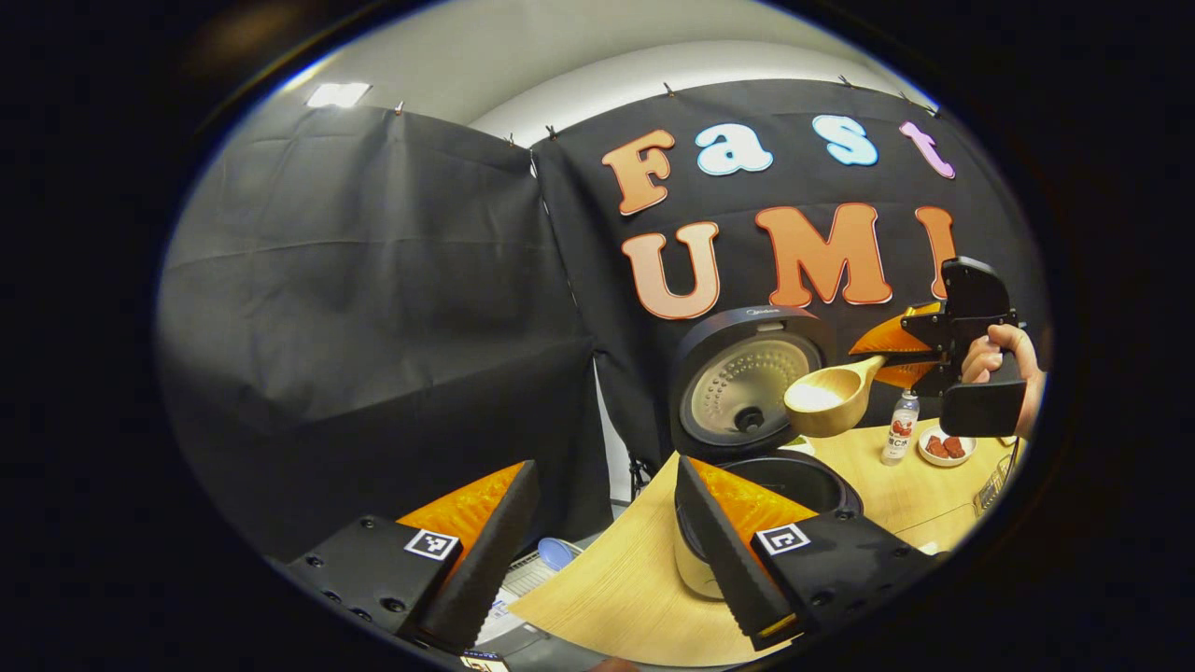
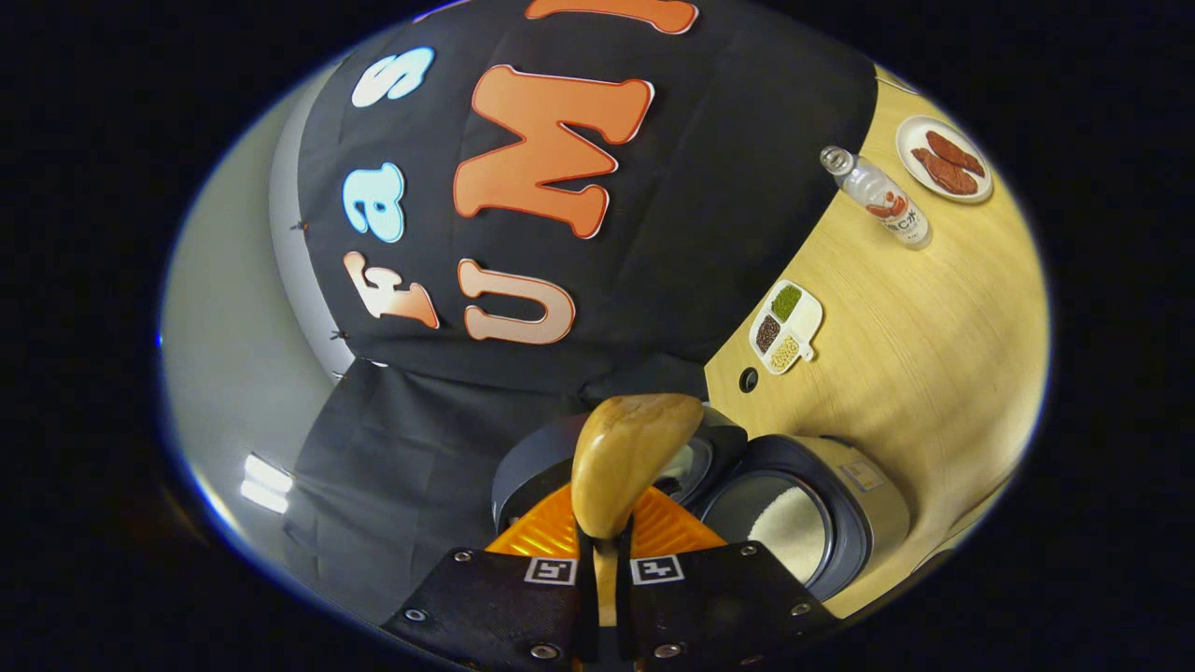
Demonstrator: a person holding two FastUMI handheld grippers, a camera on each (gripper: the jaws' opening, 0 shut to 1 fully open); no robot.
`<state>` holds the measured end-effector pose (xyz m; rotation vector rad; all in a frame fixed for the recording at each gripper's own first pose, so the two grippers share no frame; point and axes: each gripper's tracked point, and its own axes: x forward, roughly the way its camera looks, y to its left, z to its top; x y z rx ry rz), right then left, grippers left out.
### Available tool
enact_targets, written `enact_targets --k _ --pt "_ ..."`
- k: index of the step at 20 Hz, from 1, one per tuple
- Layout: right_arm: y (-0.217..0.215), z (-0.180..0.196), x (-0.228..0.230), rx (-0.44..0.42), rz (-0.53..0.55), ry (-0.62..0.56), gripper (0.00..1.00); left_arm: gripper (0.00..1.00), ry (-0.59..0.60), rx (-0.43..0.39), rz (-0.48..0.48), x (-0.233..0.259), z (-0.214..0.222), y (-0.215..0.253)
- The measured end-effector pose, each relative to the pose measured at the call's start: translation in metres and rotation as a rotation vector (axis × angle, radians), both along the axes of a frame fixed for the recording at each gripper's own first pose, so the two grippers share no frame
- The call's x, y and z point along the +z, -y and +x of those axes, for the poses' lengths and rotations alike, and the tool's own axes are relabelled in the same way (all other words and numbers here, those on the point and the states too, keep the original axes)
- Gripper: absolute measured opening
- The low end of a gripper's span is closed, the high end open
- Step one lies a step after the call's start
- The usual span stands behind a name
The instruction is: Close the left gripper, press the button to open the rice cooker; take a wooden spoon from the chopstick holder with the right hand, scoop a spoonful of rice and pour it into the rice cooker, then put the wooden spoon back into the chopstick holder.
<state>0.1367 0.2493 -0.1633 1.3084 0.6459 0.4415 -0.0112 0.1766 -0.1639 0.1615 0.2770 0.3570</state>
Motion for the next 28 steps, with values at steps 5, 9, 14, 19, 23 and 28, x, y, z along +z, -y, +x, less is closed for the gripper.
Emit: enact_targets --k 5,9,14,19,23,28 --pt "-0.007 0.005 -0.020 0.008 -0.152 0.020 0.07 0.93 -0.022 0.003 0.001 -0.008 0.001 -0.005" --pt "-0.015 0.011 -0.039 0.024 -0.332 0.067 0.07 0.93 -0.034 -0.001 -0.005 -0.012 0.003 -0.004" --pt "-0.036 0.006 -0.045 0.092 -0.541 0.183 0.07 1.00 -0.049 -0.008 -0.014 -0.016 0.000 0.001" --pt "-0.052 0.001 -0.042 0.146 -0.678 0.271 0.07 0.93 -0.058 -0.014 -0.024 -0.019 -0.002 0.005" --pt "-0.060 -0.005 -0.041 0.175 -0.722 0.307 0.07 0.93 -0.064 -0.007 -0.031 -0.021 -0.003 0.003" --pt "-0.070 -0.008 -0.037 0.205 -0.784 0.371 0.07 0.93 -0.068 -0.009 -0.030 -0.022 -0.003 0.002"
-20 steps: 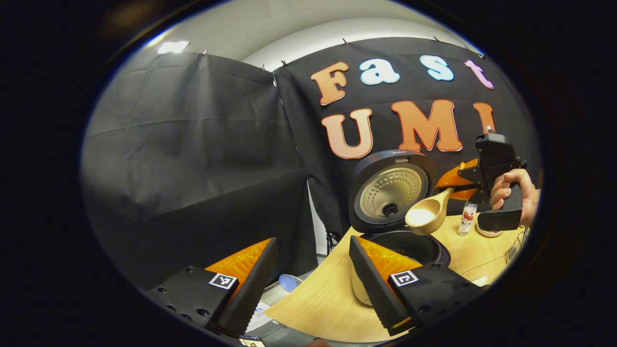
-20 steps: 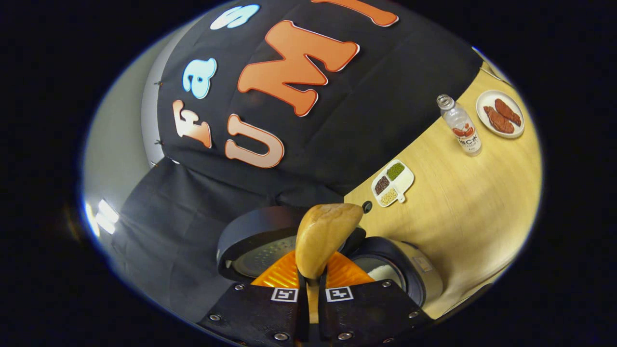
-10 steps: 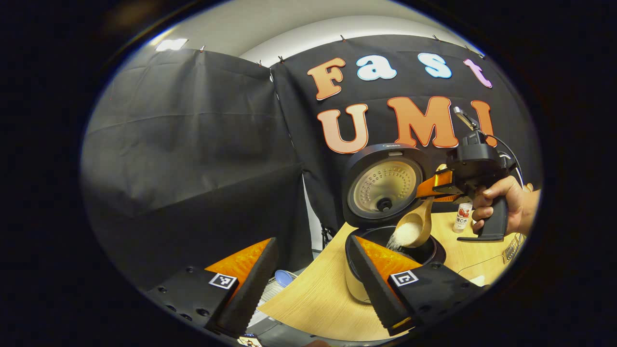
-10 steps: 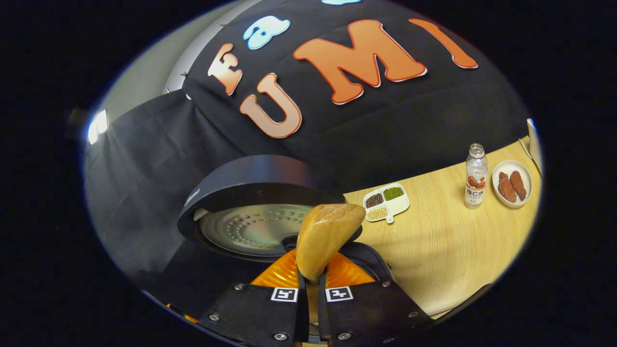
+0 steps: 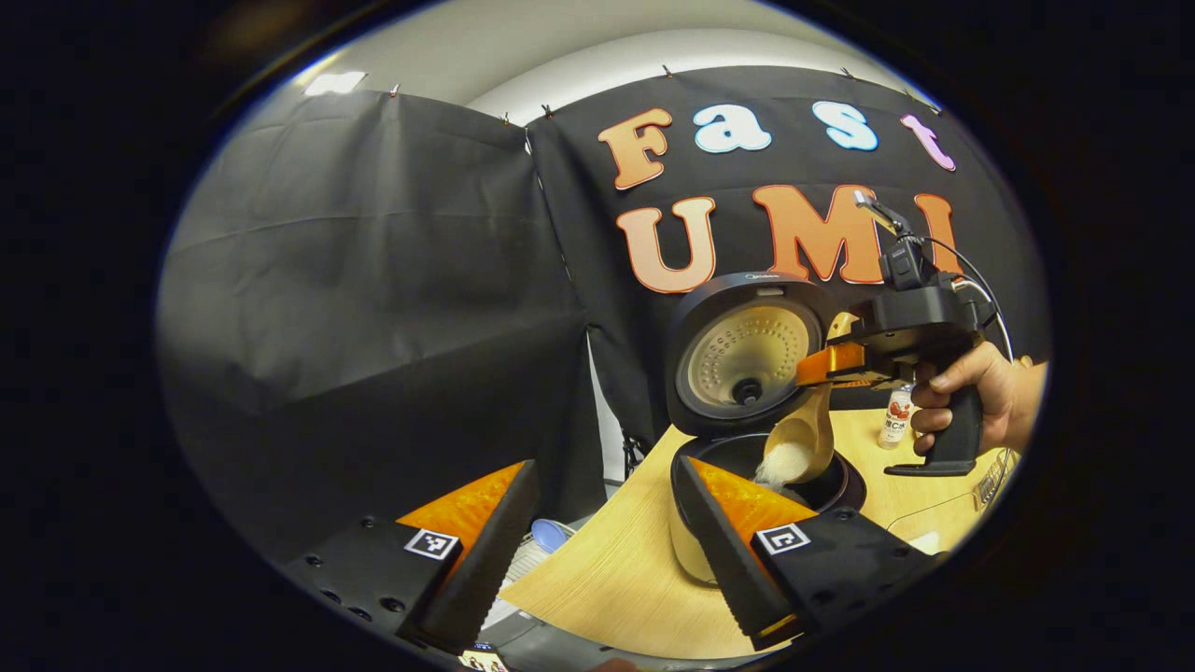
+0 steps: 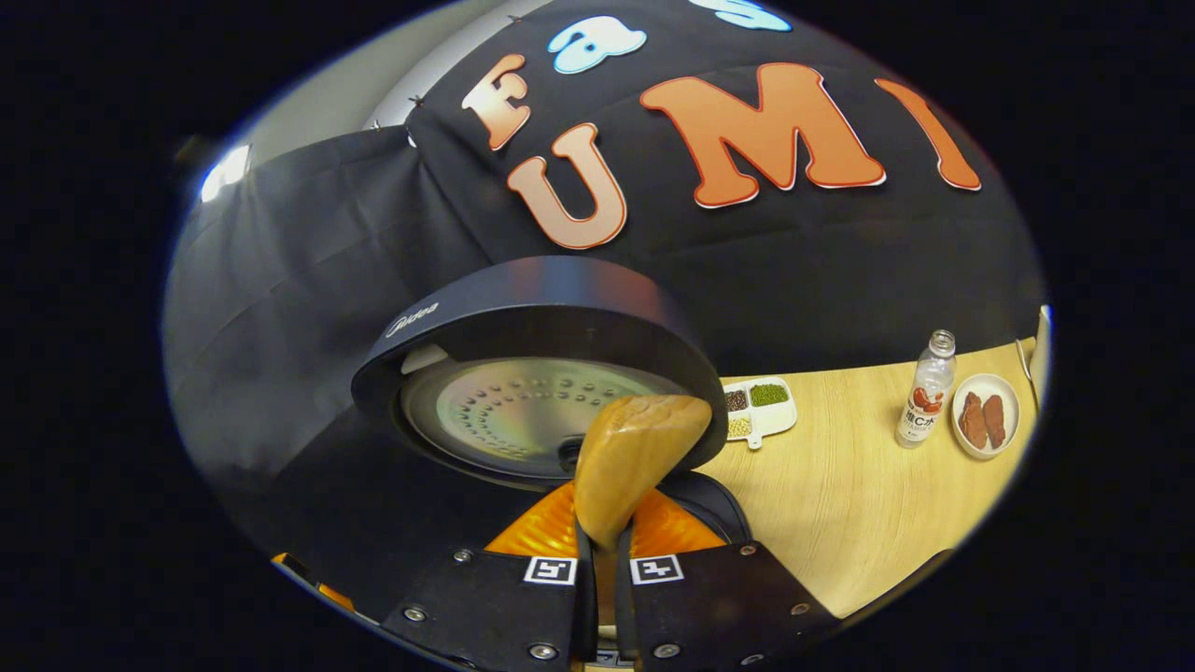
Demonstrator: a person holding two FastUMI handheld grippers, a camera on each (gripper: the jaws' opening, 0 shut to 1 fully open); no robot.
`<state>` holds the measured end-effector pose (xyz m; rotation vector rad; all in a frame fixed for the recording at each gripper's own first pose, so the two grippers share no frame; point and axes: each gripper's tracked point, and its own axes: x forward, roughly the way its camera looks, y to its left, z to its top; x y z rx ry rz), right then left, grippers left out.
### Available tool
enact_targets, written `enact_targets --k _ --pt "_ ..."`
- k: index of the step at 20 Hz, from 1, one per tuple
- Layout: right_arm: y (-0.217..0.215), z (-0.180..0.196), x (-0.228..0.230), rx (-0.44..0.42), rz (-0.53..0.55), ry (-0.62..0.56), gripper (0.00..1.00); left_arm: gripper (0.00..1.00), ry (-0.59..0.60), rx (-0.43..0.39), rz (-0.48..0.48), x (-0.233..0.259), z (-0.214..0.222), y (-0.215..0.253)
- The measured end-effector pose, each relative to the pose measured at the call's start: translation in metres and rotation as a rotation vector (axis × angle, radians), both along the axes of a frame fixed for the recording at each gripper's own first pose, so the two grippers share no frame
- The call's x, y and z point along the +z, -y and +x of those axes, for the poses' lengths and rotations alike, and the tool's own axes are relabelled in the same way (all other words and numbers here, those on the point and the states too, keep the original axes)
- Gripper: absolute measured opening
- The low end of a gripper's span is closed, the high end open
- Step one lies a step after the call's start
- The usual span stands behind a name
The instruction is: Close the left gripper, press the button to open the rice cooker; take a wooden spoon from the chopstick holder with the right hand, scoop a spoonful of rice and pour it into the rice cooker, then put the wooden spoon back into the chopstick holder.
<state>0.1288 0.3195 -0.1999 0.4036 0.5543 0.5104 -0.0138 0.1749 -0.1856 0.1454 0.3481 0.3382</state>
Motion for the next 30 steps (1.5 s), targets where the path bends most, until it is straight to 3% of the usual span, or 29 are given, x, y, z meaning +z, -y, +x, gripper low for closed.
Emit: enact_targets --k 11,17,23,25,26,30 --pt "-0.021 -0.012 0.007 0.104 -0.153 0.143 0.07 0.93 -0.012 -0.006 0.014 0.001 -0.002 0.000" --pt "-0.024 -0.019 0.021 0.167 -0.336 0.348 0.07 0.93 -0.012 -0.012 0.024 0.004 -0.002 0.005" --pt "-0.032 -0.030 0.031 0.207 -0.429 0.487 0.07 0.93 -0.007 -0.012 0.029 0.007 -0.005 0.010" --pt "-0.032 -0.031 0.032 0.213 -0.452 0.521 0.07 0.93 -0.008 -0.006 0.030 0.009 -0.008 0.010" --pt "-0.033 -0.033 0.033 0.219 -0.458 0.534 0.07 1.00 -0.008 -0.003 0.030 0.009 -0.010 0.011" --pt "-0.038 -0.037 0.035 0.230 -0.428 0.528 0.07 0.93 -0.006 0.008 0.033 0.011 -0.014 0.011"
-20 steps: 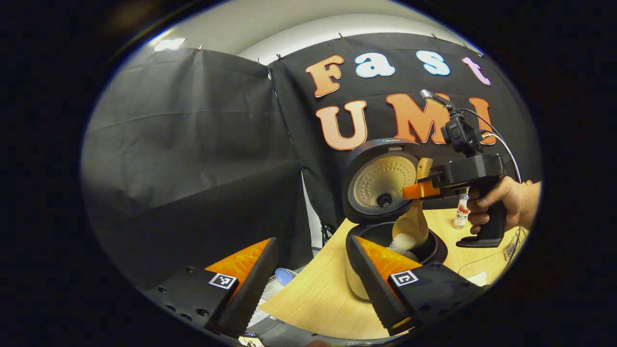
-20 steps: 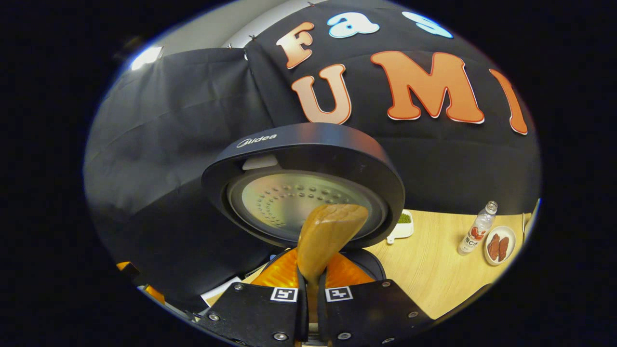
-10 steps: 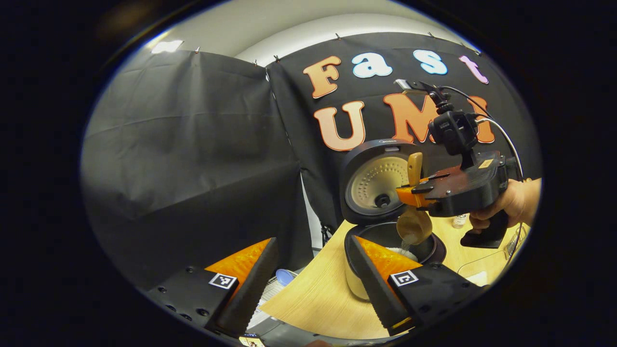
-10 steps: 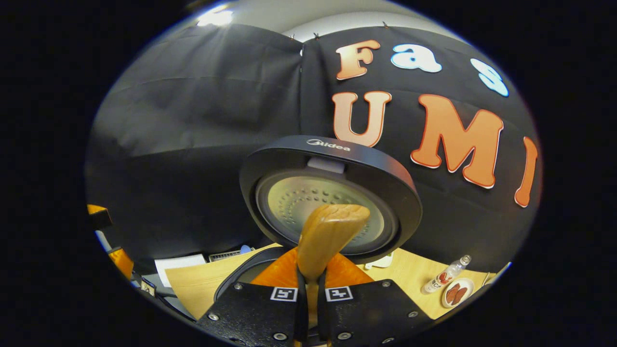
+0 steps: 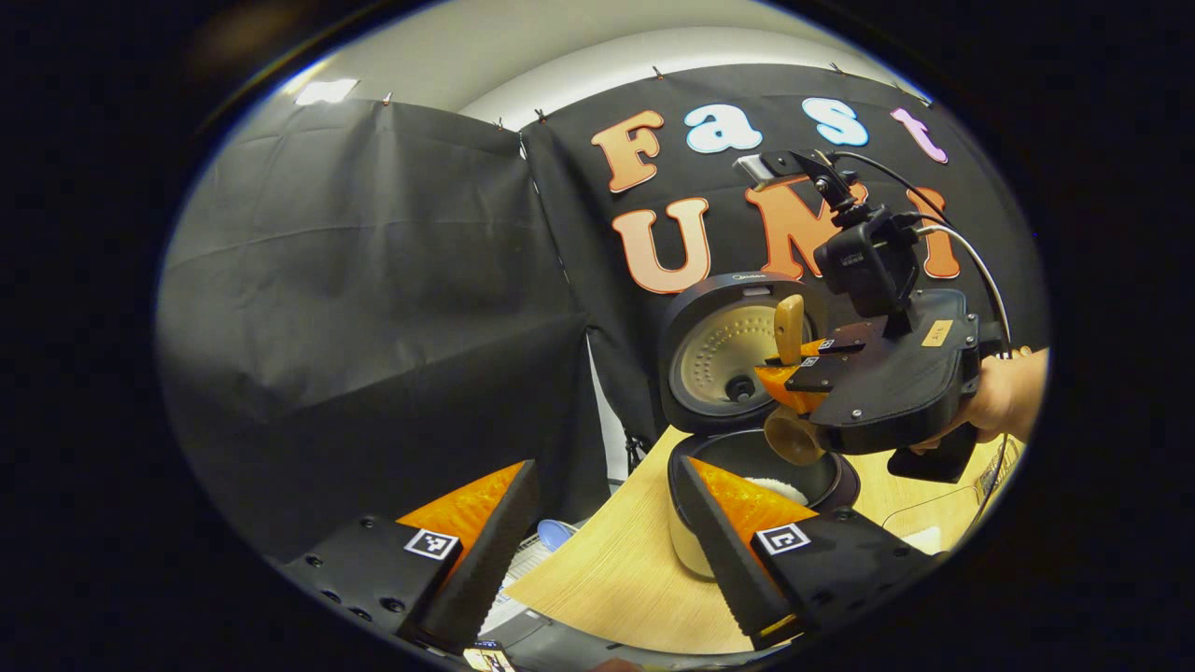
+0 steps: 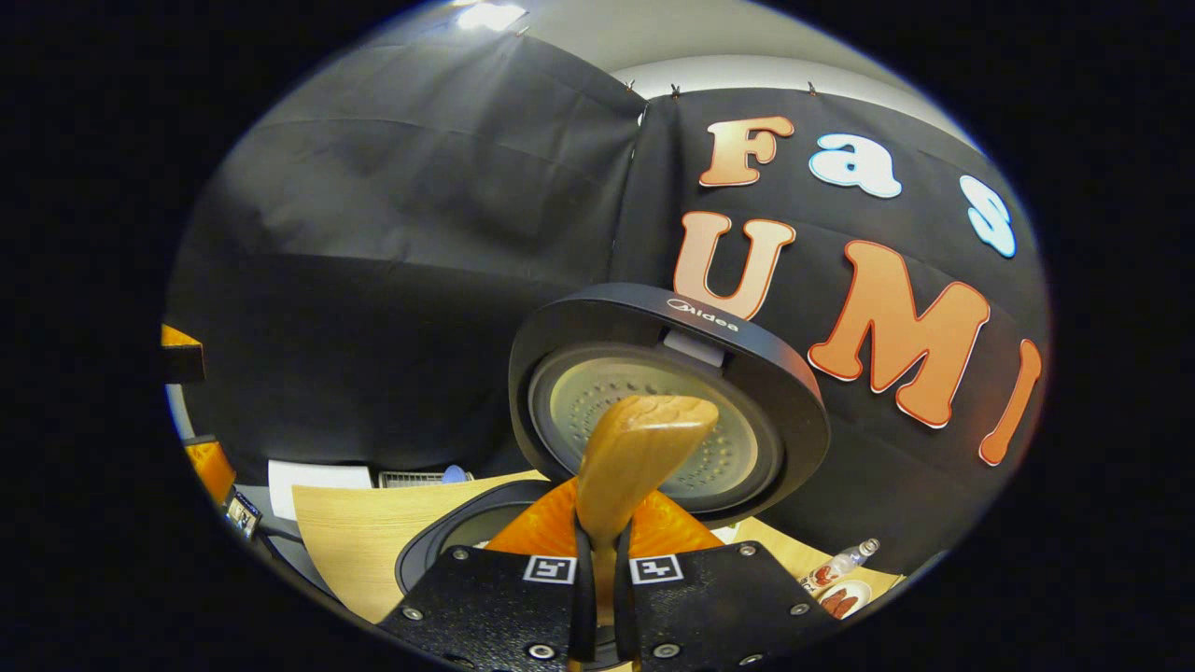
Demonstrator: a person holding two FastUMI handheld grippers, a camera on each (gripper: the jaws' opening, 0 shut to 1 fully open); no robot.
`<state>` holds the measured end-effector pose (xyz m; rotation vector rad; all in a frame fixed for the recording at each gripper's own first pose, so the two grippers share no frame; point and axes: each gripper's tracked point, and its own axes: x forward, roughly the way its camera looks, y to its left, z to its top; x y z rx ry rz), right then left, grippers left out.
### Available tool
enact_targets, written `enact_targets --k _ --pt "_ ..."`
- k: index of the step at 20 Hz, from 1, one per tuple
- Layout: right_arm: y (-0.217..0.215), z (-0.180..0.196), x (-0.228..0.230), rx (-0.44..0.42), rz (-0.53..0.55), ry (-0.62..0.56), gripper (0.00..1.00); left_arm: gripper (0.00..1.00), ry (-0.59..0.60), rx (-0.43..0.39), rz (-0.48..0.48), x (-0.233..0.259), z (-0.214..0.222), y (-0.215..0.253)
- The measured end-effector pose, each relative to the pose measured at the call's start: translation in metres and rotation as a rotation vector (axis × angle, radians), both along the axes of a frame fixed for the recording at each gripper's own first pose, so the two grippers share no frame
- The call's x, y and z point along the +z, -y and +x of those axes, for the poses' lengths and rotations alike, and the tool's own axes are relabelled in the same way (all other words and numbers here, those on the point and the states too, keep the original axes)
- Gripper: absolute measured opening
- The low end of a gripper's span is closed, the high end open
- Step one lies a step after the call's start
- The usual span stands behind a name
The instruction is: Close the left gripper, press the button to open the rice cooker; take a wooden spoon from the chopstick holder with the right hand, scoop a spoonful of rice and pour it into the rice cooker, then put the wooden spoon back into the chopstick holder.
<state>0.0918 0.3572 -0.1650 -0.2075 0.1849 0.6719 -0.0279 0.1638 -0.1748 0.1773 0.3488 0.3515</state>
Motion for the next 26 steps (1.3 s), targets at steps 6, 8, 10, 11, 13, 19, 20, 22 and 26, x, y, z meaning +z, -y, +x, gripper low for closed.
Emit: enact_targets --k 6,8,10,11,13,19,20,22,26 --pt "0.029 0.007 0.007 -0.083 0.277 -0.264 0.07 0.93 0.008 0.007 0.007 0.006 -0.005 0.007" --pt "0.048 0.010 0.006 -0.107 0.384 -0.363 0.07 0.93 0.005 0.003 0.012 0.006 -0.007 0.012" --pt "0.067 0.014 0.005 -0.141 0.460 -0.425 0.07 0.93 0.007 -0.006 0.012 0.009 -0.007 0.019" --pt "0.079 0.012 0.005 -0.157 0.482 -0.441 0.07 0.93 0.010 -0.011 0.013 0.010 -0.007 0.023" --pt "0.105 0.008 0.004 -0.182 0.510 -0.464 0.07 0.93 0.015 -0.025 0.017 0.014 -0.005 0.033" --pt "0.171 -0.007 -0.001 -0.243 0.656 -0.565 0.07 1.00 0.019 -0.066 0.021 0.019 -0.001 0.063" --pt "0.184 -0.009 -0.002 -0.256 0.675 -0.574 0.07 0.95 0.019 -0.072 0.022 0.019 0.000 0.069" --pt "0.212 -0.015 -0.008 -0.293 0.699 -0.585 0.07 1.00 0.018 -0.087 0.017 0.021 0.002 0.081" --pt "0.267 -0.025 -0.027 -0.372 0.718 -0.594 0.07 0.92 0.021 -0.115 0.018 0.024 0.002 0.105"
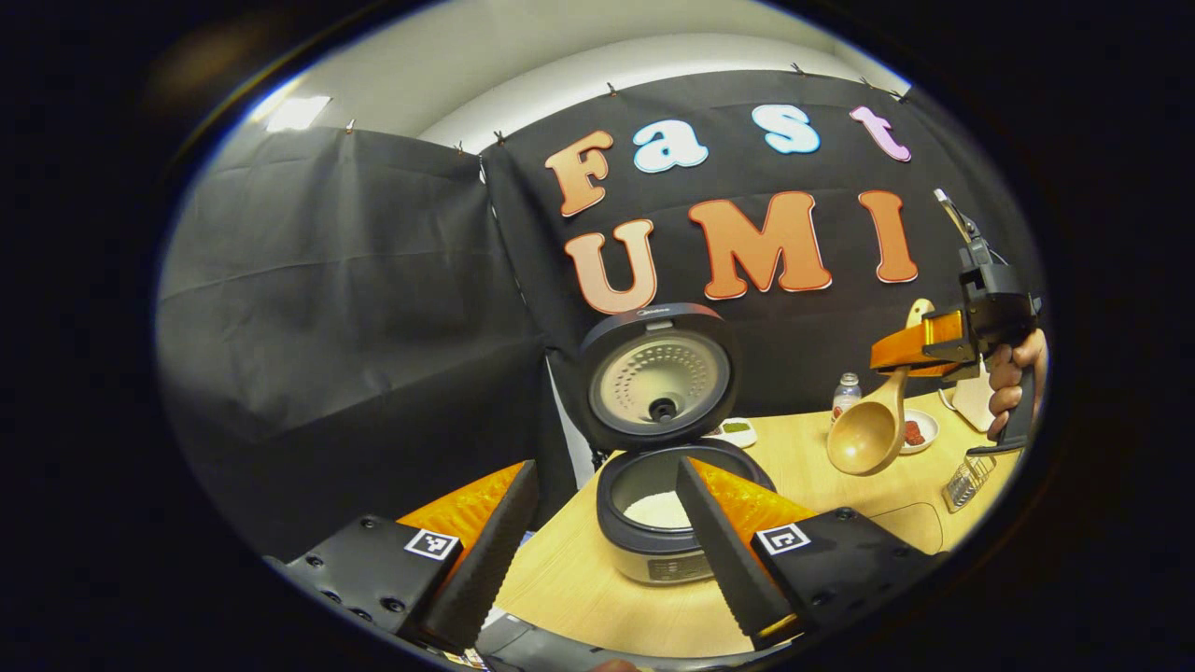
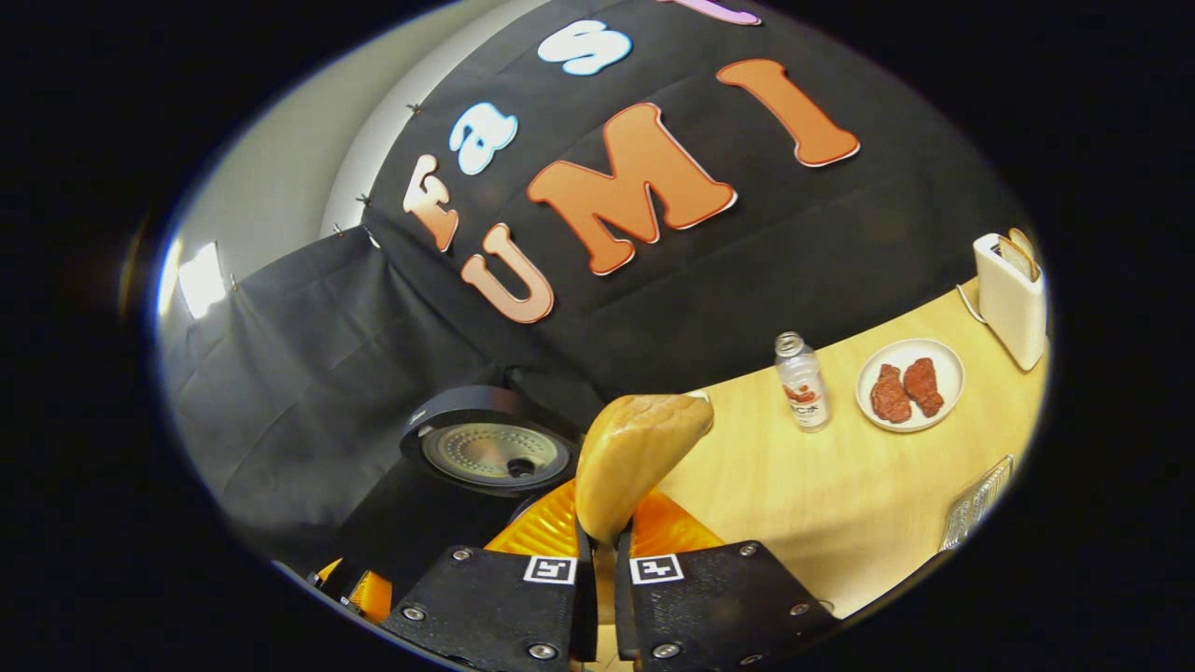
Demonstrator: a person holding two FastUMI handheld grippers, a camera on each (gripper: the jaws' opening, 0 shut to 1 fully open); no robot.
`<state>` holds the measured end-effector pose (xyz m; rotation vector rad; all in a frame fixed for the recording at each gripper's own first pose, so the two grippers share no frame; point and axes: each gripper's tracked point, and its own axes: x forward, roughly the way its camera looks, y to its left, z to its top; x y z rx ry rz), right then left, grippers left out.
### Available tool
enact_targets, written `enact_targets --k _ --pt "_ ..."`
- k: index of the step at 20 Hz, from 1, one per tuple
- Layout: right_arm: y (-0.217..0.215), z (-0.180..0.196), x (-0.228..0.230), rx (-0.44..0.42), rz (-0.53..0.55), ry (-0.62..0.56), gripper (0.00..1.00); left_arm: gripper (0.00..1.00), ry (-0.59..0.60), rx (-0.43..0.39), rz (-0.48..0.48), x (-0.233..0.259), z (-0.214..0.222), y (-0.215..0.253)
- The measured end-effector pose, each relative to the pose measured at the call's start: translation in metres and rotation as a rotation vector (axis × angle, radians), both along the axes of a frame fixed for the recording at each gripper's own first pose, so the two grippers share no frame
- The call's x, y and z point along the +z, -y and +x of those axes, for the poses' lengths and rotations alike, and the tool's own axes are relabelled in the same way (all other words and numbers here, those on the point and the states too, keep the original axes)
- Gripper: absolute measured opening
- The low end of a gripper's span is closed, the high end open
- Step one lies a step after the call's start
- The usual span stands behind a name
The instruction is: Close the left gripper, press the button to open the rice cooker; take a wooden spoon from the chopstick holder with the right hand, scoop a spoonful of rice and pour it into the rice cooker, then put the wooden spoon back into the chopstick holder.
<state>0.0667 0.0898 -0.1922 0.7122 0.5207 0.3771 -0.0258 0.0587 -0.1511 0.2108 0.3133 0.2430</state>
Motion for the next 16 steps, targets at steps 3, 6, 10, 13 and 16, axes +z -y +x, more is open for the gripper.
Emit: enact_targets --k 3,6,10,13,16 --pt "0.039 -0.010 -0.015 -0.046 -0.007 -0.026 0.07 0.92 -0.001 -0.008 -0.001 0.002 0.000 0.014" --pt "0.074 -0.015 -0.028 -0.091 -0.011 -0.049 0.07 0.92 0.000 -0.013 0.008 0.005 0.000 0.025" --pt "0.130 -0.022 -0.043 -0.150 -0.038 -0.063 0.07 0.92 -0.006 -0.027 0.009 0.006 -0.001 0.048" --pt "0.174 -0.030 -0.059 -0.203 -0.081 -0.078 0.07 0.92 -0.009 -0.040 0.019 0.006 -0.003 0.065" --pt "0.212 -0.034 -0.080 -0.244 -0.155 -0.089 0.07 0.92 -0.024 -0.047 0.014 0.004 -0.004 0.079"
